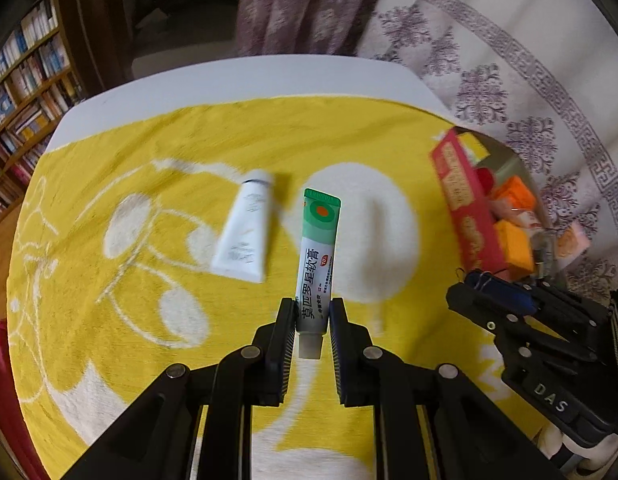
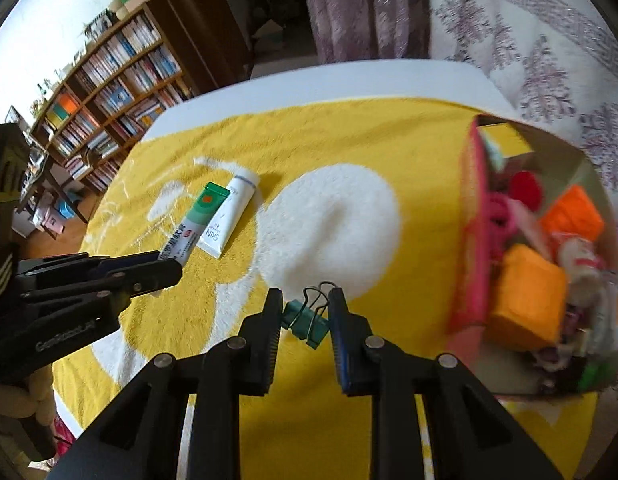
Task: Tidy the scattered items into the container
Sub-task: 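Carry the ointment tube and binder clip over the tin box with both tools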
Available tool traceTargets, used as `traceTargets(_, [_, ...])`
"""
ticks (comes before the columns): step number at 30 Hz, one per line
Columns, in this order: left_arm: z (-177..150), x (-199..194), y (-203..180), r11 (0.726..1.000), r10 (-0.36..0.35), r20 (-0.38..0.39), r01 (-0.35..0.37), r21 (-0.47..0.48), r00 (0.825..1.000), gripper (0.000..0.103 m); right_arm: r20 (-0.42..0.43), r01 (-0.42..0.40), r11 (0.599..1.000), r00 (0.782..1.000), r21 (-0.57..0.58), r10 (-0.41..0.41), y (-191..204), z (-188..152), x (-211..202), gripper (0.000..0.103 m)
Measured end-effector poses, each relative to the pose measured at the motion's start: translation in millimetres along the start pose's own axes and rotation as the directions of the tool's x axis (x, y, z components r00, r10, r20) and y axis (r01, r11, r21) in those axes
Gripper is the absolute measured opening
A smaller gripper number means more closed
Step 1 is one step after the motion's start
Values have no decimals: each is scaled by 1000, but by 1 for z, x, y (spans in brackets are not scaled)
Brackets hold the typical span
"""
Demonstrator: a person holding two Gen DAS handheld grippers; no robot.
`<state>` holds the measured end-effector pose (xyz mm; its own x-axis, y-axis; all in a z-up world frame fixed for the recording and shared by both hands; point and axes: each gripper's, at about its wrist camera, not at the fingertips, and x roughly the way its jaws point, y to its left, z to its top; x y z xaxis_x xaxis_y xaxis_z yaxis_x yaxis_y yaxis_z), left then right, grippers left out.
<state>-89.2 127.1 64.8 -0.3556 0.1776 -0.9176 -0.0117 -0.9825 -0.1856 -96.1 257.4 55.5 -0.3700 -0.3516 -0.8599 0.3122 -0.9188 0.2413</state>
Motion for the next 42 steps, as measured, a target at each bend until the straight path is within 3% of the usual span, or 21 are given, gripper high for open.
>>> traceTargets(13, [1,-9,-123,989,-85,32,81,128,996,18,121,61,991,990,118,-75,-96,-29,-88,25])
traceTargets(23, [10,-8,-198,968,-133,54,118,220,990,18,147,80,986,984,144,-101,-148,-41,-116,25])
traceTargets(29, [17,-3,-216,965,-140,58,123,229,988,18,156,76,989,983,130,-96,-159,-40,-119,25])
traceTargets(42, [29,-6,-204,977,-133,64,120,174,989,18,137,37,993,989,111,-52,-168,-31,-102,27])
